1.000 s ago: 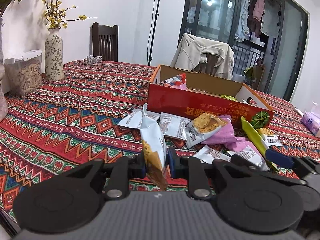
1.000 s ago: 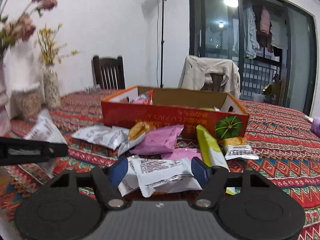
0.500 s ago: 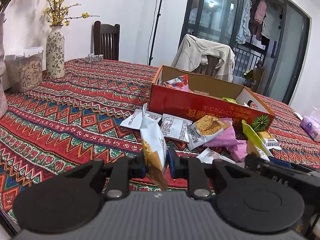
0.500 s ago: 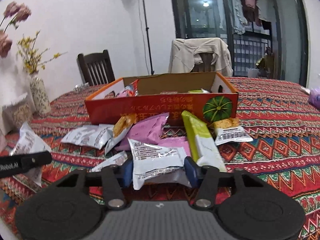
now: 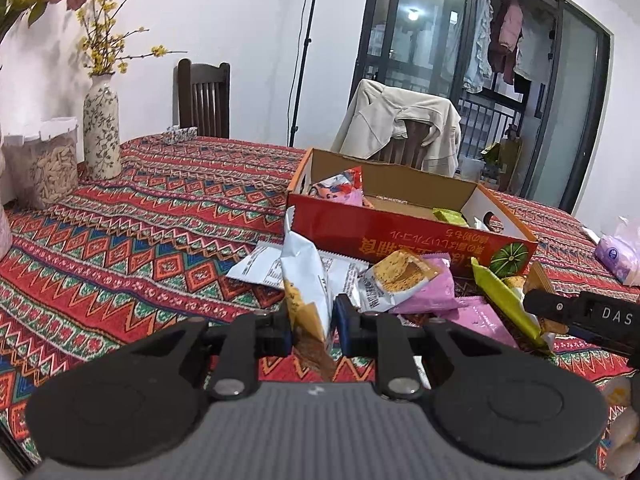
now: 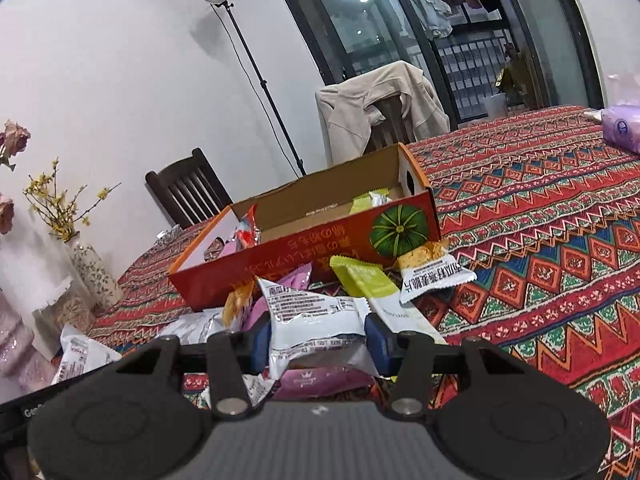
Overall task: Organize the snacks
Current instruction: 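Carry both packets into the box and open both tools to release them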
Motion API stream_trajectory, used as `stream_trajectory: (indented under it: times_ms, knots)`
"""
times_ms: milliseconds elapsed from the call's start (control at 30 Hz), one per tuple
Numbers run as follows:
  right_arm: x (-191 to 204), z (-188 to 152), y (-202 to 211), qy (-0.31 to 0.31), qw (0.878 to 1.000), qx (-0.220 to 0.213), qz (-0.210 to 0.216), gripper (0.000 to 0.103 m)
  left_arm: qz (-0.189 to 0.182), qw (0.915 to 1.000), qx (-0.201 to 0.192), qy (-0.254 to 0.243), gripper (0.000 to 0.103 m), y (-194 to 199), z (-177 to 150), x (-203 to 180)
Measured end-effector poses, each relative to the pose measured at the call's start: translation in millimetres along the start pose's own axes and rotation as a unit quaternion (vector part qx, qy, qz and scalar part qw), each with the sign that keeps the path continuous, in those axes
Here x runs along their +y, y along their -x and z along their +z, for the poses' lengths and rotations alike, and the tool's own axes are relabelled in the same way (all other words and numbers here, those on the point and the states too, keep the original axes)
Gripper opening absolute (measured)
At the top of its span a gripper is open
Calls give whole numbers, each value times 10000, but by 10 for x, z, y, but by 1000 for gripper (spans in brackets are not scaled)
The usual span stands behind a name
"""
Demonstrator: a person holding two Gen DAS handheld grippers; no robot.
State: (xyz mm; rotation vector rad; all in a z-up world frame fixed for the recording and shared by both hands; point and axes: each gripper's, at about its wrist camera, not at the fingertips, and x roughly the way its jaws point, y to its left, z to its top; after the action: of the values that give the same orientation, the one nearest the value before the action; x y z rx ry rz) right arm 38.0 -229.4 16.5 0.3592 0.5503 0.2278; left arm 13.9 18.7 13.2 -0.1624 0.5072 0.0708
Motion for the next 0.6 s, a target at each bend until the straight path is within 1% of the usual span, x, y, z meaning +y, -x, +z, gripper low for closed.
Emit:
stream_trajectory:
  times_ms: [367,600]
  knots:
    - [63,176,31,201,9995,-252,-23,48,-171,9996,-66,-204,21,-89,229,-153]
    - [141,349,-6,431,9983,-398,-46,48,-175,9994,-146,-279,21,-155,379,-222]
